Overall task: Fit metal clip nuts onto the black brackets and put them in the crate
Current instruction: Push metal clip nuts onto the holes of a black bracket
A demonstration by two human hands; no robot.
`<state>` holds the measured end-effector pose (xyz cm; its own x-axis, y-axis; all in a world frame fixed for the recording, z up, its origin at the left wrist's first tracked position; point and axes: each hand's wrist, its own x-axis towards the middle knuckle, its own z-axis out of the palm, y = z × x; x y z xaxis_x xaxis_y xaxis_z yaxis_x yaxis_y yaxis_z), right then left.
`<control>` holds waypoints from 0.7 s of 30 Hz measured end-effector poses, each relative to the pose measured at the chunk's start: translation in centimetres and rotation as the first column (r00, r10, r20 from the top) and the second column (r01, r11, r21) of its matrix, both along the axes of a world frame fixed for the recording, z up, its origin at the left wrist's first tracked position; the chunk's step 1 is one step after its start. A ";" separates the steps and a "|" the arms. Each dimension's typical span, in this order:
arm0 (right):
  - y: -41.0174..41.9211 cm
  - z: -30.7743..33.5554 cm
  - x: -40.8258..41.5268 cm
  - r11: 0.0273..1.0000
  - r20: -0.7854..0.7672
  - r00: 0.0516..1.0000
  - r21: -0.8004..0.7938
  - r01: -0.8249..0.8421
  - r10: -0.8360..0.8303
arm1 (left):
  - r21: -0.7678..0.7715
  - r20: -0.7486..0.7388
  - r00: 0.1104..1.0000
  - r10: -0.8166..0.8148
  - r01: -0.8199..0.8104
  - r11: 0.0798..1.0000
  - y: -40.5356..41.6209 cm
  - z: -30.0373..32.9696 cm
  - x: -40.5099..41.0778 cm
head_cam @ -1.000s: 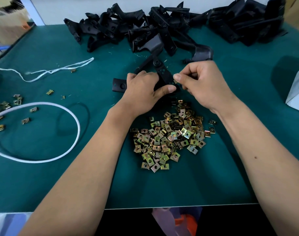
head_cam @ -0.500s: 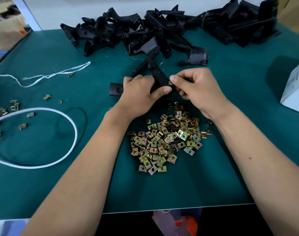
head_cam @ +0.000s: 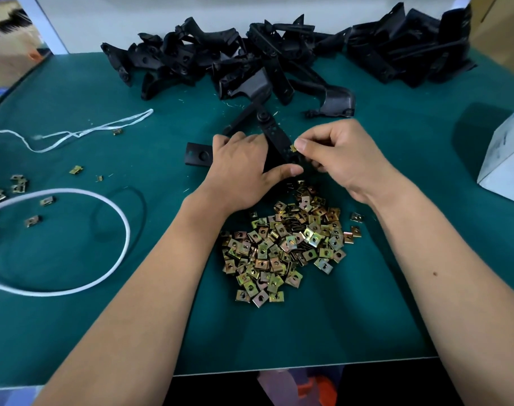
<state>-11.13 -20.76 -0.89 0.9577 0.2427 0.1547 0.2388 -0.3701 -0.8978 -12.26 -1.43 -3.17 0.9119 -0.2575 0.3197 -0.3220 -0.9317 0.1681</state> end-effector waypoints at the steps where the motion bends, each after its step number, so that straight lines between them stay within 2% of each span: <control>1: 0.0 0.2 0.0 0.999 0.034 0.999 -0.034 -0.006 0.007 | 0.004 -0.002 1.000 -0.005 0.005 1.000 0.0 0.0 -0.1; 4: 0.0 0.5 0.0 0.993 0.099 0.994 -0.115 -0.026 0.038 | 0.009 -0.021 1.000 -0.021 0.022 1.000 0.2 -0.2 -0.1; 8: -0.3 0.8 0.3 0.988 0.057 0.994 -0.131 -0.080 0.088 | 0.038 -0.070 0.997 -0.019 0.022 0.999 0.3 0.0 0.1; 13: -0.9 0.5 0.9 0.979 -0.120 0.972 0.026 -0.202 0.204 | 0.011 -0.132 0.987 -0.092 0.095 0.995 0.7 0.6 0.0; 17: -1.1 0.0 1.4 0.961 -0.180 0.945 0.096 -0.259 0.273 | 0.009 -0.144 0.983 -0.114 0.116 0.993 0.9 1.0 0.0; 19: -1.2 0.2 1.4 0.957 -0.162 0.943 0.070 -0.282 0.290 | 0.017 -0.141 0.983 -0.114 0.117 0.993 0.8 1.0 0.0; 21: -1.4 0.7 1.2 0.958 -0.081 0.958 -0.060 -0.280 0.275 | 0.050 -0.144 0.986 -0.085 0.093 0.994 0.5 1.0 0.0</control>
